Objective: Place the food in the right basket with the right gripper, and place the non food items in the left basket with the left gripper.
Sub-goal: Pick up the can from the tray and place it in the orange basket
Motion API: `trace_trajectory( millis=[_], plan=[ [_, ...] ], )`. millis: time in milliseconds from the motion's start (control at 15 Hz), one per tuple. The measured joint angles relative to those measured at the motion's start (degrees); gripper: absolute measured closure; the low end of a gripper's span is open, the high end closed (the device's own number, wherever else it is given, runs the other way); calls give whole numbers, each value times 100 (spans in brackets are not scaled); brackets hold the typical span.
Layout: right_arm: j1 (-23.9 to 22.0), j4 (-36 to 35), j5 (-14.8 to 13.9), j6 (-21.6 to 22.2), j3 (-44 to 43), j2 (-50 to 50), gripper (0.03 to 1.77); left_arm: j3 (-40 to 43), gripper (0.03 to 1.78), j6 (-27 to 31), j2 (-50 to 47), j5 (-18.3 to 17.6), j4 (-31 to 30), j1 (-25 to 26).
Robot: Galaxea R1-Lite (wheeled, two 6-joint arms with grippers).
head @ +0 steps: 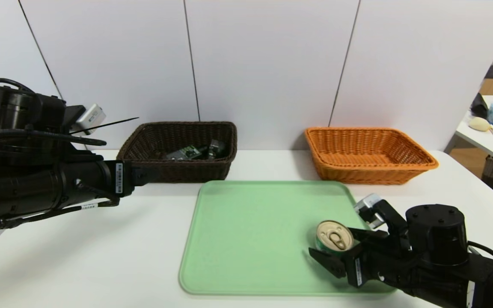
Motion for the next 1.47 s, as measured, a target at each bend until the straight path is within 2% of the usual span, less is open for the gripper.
trace_trajectory(
  millis=[1267,1333,1467],
  plan=[
    [-41,22,-89,2,38,99,10,-4,12,-7,11,-17,-11,2],
    [-41,18,-91,-1,52,99,18,-4,12,-7,11,-16,-11,0],
    [-46,22,-88,-4,71,94,47,-4,12,-5,11,-16,-9,0]
  ],
)
